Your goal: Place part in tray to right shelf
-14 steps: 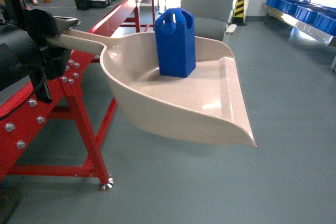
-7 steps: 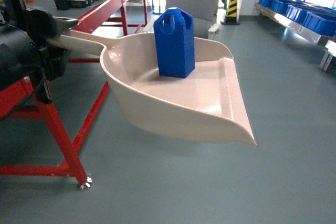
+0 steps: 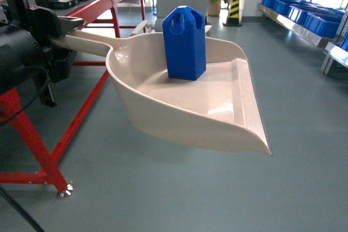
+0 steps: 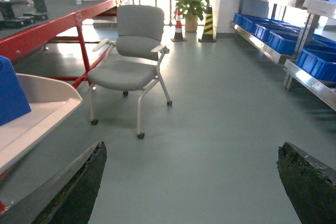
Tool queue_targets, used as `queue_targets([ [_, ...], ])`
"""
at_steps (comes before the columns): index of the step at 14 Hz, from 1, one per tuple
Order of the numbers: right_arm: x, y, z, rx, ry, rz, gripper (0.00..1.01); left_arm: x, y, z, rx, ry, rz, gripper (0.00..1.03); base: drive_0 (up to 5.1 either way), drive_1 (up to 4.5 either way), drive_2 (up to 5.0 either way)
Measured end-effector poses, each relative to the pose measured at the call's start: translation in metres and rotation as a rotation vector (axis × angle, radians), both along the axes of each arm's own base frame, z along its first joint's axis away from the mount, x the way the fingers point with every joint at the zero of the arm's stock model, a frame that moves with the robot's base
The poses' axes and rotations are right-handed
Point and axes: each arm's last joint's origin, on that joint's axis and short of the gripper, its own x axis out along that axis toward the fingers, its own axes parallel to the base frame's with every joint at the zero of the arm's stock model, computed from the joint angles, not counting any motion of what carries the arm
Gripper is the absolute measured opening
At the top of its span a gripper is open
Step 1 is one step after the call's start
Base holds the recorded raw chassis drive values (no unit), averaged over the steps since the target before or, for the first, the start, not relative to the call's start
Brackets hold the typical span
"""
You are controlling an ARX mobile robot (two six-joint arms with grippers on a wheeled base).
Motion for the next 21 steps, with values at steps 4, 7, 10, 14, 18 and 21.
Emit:
queue_targets([
  [4, -0.0002, -0.0002, -0.0001, 0.0, 0.001, -0.004, 0.98, -0.001, -0.0009, -0.0013, 0.001, 0.008, -0.007, 0.13, 0.3, 2.42, -1.9],
  [7, -0.0001, -0.0001, -0.0003, 0.0, 0.002, -0.003, 0.98, -0.0006, 0.0011, -0.0013, 0.002, 0.007, 0.006, 0.13, 0.1, 4.41, -4.2],
  [10, -0.0001, -0.0001, -0.0003, 0.0, 0.002, -0.003, 0.98, -0.0005, 0.0011, -0.0014, 0.002, 0.008, 0.005, 0.13, -0.1, 4.26, -4.4],
  [14, -0.0001, -0.0001, -0.0002, 0.0, 0.001, -0.003, 0.98, -0.0006, 0.0011, -0.0013, 0.001, 0.008, 0.005, 0.13, 0.0, 4.33, -4.3],
  [18, 0.0, -0.0001, -0.0003, 0.0, 0.002, -0.002, 0.98, -0.0004, 0.0012, -0.0013, 0.001, 0.009, 0.005, 0.13, 0.1, 4.39, -4.2],
  [21, 0.0, -0.0001, -0.001, 0.0, 0.009, -0.003, 0.98, -0.0005, 0.0005, -0.0016, 0.003, 0.011, 0.002, 0.13, 0.0, 4.31, -4.3],
])
